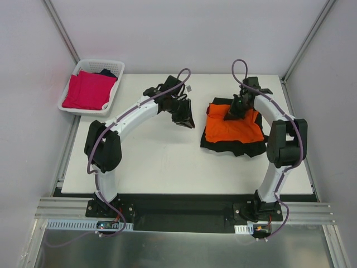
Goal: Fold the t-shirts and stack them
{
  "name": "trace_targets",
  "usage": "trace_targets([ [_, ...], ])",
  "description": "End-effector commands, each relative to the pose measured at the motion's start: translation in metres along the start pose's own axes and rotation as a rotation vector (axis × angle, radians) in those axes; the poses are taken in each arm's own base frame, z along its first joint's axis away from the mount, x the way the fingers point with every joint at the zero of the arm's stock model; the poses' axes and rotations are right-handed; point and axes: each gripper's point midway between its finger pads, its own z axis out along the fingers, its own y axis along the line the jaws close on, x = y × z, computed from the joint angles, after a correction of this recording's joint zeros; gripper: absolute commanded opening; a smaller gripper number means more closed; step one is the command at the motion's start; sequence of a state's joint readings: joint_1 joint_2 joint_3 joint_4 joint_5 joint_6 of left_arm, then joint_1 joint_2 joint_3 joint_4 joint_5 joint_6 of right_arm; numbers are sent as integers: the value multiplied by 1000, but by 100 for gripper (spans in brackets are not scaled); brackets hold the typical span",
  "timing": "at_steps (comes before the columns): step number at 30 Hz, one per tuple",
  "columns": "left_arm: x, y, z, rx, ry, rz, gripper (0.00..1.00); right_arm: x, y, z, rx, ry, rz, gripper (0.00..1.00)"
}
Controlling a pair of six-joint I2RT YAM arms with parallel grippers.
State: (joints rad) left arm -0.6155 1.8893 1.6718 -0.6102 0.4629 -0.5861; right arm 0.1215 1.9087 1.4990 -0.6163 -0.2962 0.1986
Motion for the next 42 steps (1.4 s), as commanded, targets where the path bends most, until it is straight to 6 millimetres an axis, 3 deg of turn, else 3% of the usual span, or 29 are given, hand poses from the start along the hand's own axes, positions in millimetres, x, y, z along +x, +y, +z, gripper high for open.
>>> trace_targets([
  [1,-12,-18,-3,46,-19,36,17,21,-89,-1,274,58,127,1],
  [3,-11,-19,-3,48,-15,37,17,27,-99,-3,281,72,158,1],
  [11,-7,-16,-2,43,0,38,18,20,-137,-31,363,49,234,1],
  [19,-14,-21,1,53,4,41,18,25,-159,-55,377,71,302,1],
  [29,-21,-29,11,76,22,42,18,42,-186,-103,441,75,371,1],
  [36,-21,-35,19,89,40,45,18,48,-201,-118,458,72,407,1],
  [42,-16,-36,21,86,53,47,18,51,-213,-119,464,77,425,1],
])
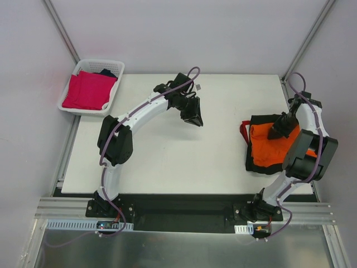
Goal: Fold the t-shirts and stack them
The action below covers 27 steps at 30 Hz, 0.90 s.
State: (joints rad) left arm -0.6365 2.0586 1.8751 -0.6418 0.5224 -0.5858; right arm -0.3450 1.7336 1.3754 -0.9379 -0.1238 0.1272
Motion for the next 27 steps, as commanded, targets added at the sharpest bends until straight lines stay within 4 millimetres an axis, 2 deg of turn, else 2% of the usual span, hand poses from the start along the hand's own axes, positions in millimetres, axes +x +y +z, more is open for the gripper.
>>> trace_targets([
  [1,2,-15,-8,32,7,31,18,11,-38,-1,128,34,3,1],
  [7,4,-15,-9,26,6,31,18,2,-40,5,131,35,52,1],
  [18,13,-8,-13,1,15,29,18,-26,-36,10,131,12,118,1],
  [27,15,-5,-12,-5,23,25,18,-42,-43,11,140,-8,159,1],
])
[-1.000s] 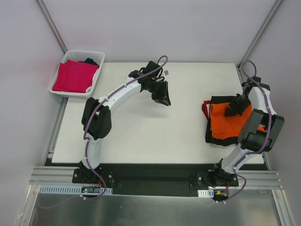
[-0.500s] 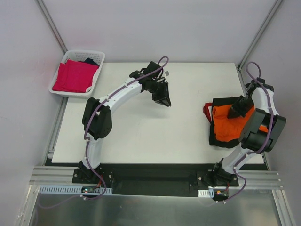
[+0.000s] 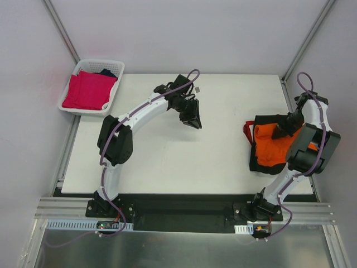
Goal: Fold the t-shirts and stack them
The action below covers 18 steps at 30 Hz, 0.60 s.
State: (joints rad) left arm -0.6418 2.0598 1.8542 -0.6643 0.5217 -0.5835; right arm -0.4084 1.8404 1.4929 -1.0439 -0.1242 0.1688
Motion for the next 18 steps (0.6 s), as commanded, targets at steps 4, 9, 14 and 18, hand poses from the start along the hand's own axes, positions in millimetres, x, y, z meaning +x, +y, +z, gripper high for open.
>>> trace_targets([
  [4,5,-13,-16,19,-10,43,18,-37,-31,9,94,-90,72,1],
  [9,4,-13,-14,21,-2,43,18,-44,-38,6,91,-102,94,1],
  [14,4,-12,-14,17,1,42,18,-52,-52,2,114,-122,127,1],
  [18,5,-11,-12,14,8,36,18,-55,-58,0,117,-124,136,1],
])
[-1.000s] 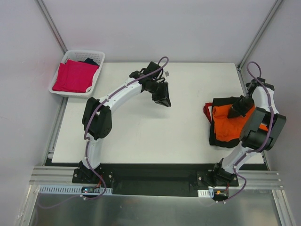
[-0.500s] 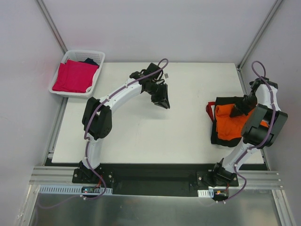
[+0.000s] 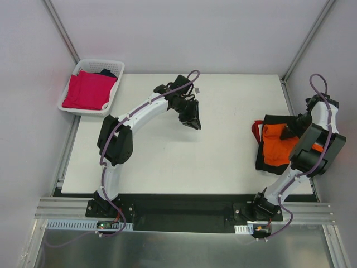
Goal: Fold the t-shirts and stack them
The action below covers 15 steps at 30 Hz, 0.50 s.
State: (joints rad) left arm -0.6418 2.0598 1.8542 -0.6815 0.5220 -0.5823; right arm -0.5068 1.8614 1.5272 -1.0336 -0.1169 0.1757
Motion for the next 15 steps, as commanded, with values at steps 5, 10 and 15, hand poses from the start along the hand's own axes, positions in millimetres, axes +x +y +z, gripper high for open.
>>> trace_targets([
  [5,0,-14,-12,25,-6,45,18,-31,-34,7,115,-85,36,1],
  [10,0,-15,-11,25,-3,41,18,-31,-33,8,105,-85,34,1],
  [15,2,-16,-11,23,-1,41,18,-30,-28,7,73,-84,29,1],
])
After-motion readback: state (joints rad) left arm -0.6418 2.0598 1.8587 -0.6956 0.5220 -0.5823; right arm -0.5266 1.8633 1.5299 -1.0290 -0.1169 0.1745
